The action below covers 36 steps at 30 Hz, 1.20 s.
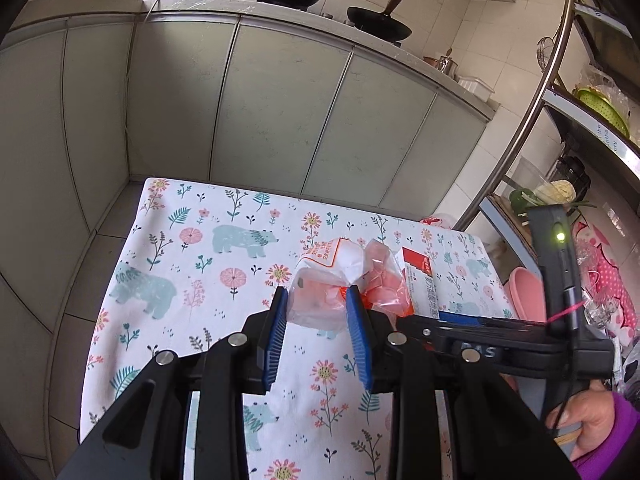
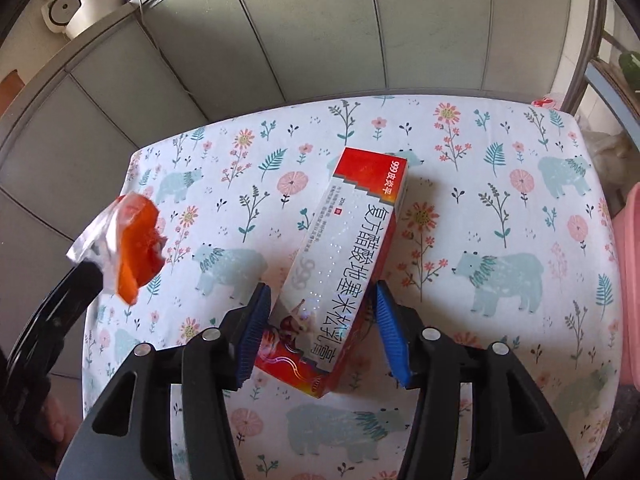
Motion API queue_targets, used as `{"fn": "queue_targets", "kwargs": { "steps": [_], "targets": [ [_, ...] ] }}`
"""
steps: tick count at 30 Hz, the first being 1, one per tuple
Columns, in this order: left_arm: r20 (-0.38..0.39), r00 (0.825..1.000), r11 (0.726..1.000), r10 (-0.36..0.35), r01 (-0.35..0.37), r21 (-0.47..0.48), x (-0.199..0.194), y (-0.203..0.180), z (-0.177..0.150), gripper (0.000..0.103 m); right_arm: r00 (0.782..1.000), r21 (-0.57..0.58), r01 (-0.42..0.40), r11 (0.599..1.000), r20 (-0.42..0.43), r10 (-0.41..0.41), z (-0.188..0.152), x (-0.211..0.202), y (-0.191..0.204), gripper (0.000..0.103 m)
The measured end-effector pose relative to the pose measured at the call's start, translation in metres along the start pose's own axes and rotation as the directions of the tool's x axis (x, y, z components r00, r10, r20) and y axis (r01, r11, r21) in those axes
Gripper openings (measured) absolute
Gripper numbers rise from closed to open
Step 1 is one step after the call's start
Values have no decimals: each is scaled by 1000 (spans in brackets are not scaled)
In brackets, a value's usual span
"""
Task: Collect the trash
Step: 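Grasp the orange-and-white wrapper bag with the left tool while the right tool grasps the red-and-white box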
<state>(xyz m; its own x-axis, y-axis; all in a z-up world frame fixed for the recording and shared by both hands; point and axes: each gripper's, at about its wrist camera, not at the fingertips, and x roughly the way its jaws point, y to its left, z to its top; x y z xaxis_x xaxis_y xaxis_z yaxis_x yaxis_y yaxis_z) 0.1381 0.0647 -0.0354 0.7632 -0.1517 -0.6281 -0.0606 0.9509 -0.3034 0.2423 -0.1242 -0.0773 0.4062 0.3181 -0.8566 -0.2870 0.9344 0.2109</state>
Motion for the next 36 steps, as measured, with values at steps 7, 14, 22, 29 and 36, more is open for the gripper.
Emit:
{"fn": "queue_targets", "kwargs": {
  "steps": [7, 14, 22, 29, 36],
  "targets": [
    [-10, 1000, 1000, -2, 2, -2, -8, -1, -8, 29, 1000, 20, -1, 1000, 5, 1, -4, -2, -4, 52],
    [-12, 1000, 1000, -22, 22, 6, -11, -6, -12, 29, 999, 33, -25, 999, -30, 26, -30, -21, -31, 48],
    [-29, 999, 999, -37, 37, 28, -9, -19, -17, 29, 999, 0, 0, 1000, -41, 0, -60, -41, -52, 48],
    [-35, 999, 998, -39, 40, 48, -9, -29, -18, 29, 1000, -37, 14, 999, -25, -15, -51, -36, -45, 48],
    [-44, 999, 997, -26, 29, 66, -10, -34, -19, 29, 1000, -58, 1, 998, -1, -1, -50, -29, -45, 47]
  ]
}}
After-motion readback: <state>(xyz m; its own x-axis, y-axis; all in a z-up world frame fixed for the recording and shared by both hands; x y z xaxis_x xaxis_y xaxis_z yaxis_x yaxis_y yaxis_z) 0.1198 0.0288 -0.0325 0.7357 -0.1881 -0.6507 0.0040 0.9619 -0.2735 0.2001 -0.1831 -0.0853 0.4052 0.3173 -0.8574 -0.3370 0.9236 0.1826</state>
